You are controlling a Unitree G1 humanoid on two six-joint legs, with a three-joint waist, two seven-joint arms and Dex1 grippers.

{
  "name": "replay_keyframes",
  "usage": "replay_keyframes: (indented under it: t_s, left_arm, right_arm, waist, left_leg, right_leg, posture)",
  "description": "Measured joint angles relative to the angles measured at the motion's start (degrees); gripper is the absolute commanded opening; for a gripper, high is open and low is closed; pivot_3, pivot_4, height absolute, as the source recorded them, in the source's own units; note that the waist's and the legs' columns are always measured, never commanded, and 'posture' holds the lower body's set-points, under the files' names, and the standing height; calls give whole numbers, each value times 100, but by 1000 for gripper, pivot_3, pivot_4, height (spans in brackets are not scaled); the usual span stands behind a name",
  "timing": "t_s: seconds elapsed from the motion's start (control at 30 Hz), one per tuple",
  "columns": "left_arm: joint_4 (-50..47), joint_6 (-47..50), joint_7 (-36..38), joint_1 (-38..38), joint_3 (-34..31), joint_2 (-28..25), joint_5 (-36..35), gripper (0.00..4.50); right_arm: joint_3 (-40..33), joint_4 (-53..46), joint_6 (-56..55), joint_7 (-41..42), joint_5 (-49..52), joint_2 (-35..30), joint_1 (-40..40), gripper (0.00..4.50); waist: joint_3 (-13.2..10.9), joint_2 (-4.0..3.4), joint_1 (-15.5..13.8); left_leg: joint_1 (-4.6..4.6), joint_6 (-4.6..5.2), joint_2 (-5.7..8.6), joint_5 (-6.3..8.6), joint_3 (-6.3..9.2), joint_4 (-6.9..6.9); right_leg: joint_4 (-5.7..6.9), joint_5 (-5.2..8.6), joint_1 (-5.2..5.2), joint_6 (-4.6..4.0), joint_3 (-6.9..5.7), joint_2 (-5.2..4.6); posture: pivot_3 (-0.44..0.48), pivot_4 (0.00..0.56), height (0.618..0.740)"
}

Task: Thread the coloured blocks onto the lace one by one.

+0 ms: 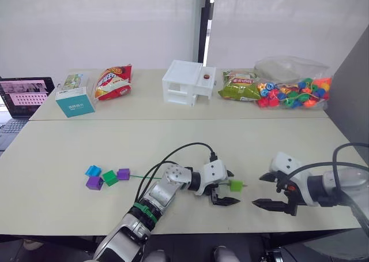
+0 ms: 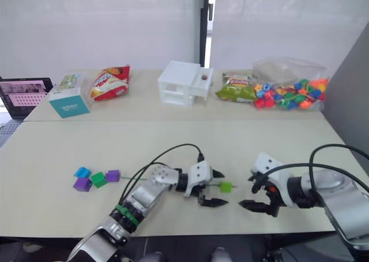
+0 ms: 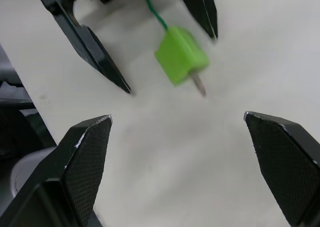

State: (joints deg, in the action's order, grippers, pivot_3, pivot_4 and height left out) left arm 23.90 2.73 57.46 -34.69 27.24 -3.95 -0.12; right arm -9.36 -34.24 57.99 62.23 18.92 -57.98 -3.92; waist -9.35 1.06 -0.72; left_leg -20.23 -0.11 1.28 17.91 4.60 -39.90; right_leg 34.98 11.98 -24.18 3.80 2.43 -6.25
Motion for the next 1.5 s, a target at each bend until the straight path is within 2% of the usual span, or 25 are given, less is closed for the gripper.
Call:
replay_keyframes:
  t_s: [0.27, 0.43, 0.63, 0.97, 1.0, 1.4, 1.5]
  left_arm:
    - [184, -10, -4, -155, 51, 67, 120, 1392]
    - [116, 56, 61, -169, 60, -53, 145, 1366]
    - [-147, 135, 195, -134, 57, -326, 141, 1366]
    - [-502, 253, 329, -18, 40, -670, 70, 1366]
    - [-512, 258, 327, -15, 41, -677, 69, 1366]
    - [-548, 267, 315, 4, 43, -701, 66, 1366]
    - [-659, 262, 317, 64, 9, -830, 35, 1366]
  right_arm:
    - [198, -104, -482, -410, -93, -190, 304, 4500]
    - [919, 351, -1374, -495, -577, -332, 243, 4500]
    - [1715, 915, -2099, -465, -921, -61, -700, 4500]
    - [2562, 1526, -2505, -129, -1259, 301, -1539, 4500]
    - [2595, 1575, -2519, -92, -1288, 328, -1591, 3958]
    - [2717, 1798, -2523, 177, -1321, 561, -1769, 5]
    - [2734, 1781, -2519, 199, -1326, 560, -1765, 0]
  waist:
    - [0, 0, 2]
    - [0, 1, 13]
    - [0, 0, 132]
    - [1, -1, 162]
    - [1, -1, 162]
    - [1, -1, 158]
    - [2, -3, 167]
  left_leg:
    - [2, 0, 0, 0, 0, -3]
    - [3, -1, 0, -1, -1, -3]
    - [7, -3, -6, -2, 2, 4]
    - [7, -3, -5, -2, 3, 4]
    - [7, -3, -5, -2, 3, 4]
    - [8, -3, -5, -2, 3, 2]
    - [10, -3, -5, -2, 3, 3]
  right_leg:
    - [0, 0, 3, 1, -1, 1]
    - [-1, 0, 3, 1, 0, 0]
    - [1, 0, 0, 1, -1, 6]
    - [2, 0, -1, 1, -1, 5]
    - [3, 0, -1, 0, -1, 5]
    - [4, 0, 0, 0, -1, 5]
    - [7, 0, -1, 0, -1, 5]
  posture:
    - [0, 150, 740]
    - [0, 150, 740]
    - [0, 150, 740]
    - [0, 150, 740]
    - [0, 150, 740]
    - [0, 150, 740]
    - [0, 150, 740]
